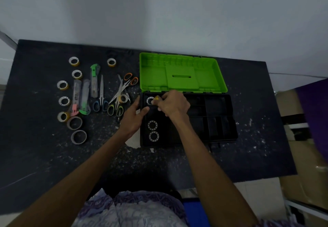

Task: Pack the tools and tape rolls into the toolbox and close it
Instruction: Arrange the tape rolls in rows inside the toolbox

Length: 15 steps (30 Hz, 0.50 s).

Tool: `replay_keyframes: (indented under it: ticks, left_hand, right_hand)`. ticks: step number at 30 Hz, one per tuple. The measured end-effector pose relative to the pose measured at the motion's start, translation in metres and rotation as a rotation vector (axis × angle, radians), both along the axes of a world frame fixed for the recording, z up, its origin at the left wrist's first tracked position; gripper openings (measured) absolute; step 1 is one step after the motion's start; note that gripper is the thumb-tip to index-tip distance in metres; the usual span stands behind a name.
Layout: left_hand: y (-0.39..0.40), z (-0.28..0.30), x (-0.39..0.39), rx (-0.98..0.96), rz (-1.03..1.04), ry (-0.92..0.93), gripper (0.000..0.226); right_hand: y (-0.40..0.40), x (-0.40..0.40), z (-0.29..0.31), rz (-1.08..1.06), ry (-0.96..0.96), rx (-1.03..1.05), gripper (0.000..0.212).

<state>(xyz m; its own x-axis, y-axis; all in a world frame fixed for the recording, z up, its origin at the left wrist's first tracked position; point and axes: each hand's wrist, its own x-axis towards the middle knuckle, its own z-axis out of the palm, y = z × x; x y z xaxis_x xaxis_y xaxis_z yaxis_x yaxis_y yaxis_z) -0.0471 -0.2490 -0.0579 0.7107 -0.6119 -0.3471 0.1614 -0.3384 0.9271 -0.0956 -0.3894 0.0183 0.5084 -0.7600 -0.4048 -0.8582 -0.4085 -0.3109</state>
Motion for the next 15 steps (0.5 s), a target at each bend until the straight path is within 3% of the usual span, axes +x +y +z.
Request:
replay_keyframes:
  ticks: [5,15]
  left_hand:
    - [0.001,0.0,0.002,0.003,-0.007,0.006,0.054]
    - [0.005,-0.002,0.004,0.009,-0.042,-0.025,0.057]
  right_hand:
    - [0.007,0.005,-0.003,-0.071,-0.005,0.001,0.04]
    - [0.0,-0.007,0.004,-0.054,-0.081,0.257,0.024]
